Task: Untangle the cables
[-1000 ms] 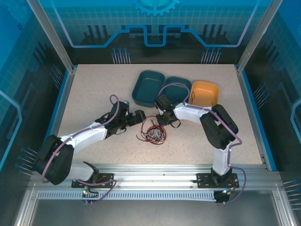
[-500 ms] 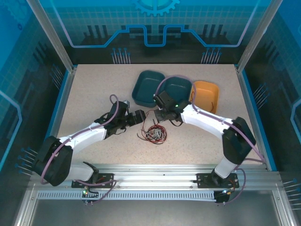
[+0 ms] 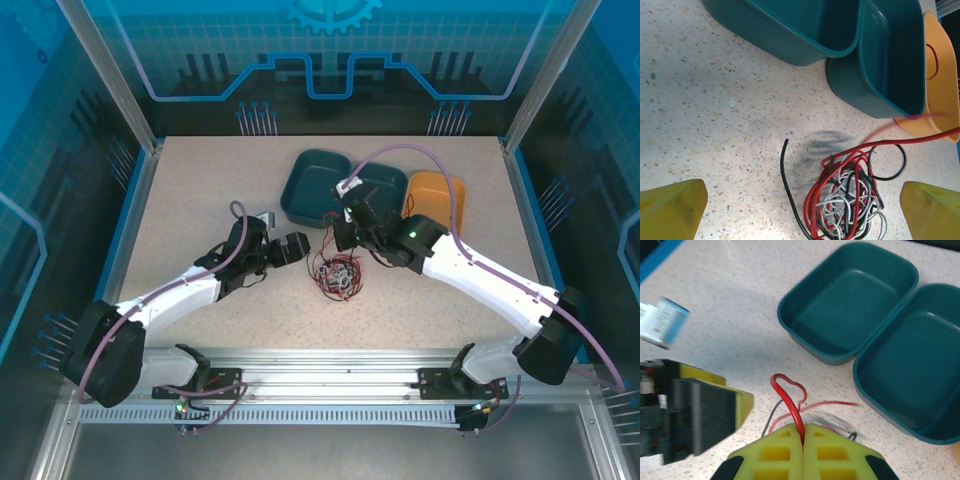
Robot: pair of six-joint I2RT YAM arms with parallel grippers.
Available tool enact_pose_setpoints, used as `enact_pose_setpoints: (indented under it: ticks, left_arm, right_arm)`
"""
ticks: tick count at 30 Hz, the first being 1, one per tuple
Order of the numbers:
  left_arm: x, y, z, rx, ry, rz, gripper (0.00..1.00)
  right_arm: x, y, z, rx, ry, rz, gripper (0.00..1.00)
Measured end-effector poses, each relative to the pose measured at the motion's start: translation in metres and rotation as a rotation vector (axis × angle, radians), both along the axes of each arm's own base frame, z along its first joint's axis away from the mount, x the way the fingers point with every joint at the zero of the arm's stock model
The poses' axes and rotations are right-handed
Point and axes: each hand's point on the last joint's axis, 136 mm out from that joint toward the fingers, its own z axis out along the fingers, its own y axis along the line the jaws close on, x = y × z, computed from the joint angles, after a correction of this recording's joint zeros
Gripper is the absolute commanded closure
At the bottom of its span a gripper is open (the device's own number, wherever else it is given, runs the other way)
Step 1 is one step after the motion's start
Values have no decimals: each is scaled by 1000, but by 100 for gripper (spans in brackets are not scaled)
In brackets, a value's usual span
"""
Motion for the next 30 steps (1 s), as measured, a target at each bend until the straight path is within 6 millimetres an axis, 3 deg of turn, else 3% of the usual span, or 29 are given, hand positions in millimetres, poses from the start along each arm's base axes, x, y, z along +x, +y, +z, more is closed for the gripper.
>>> enact_pose_setpoints:
  ticks: [5,14,25,30]
  left_arm:
    - [-3,-9,2,-29,-29,-61,1]
    - [-8,-22,8,-83,-77,-140,1]
    - [-12,-33,-14,-108,-38,-183,1]
    - [-11,-34,-16,-107,-38,-183,1]
  right_arm:
    - [-10,9,29,54,-46,38,100]
    - [-20,16,48,91,-72,73,100]
    - [-19,17,82,149,-131,73,100]
    - [-19,15,107,177,-171,72,100]
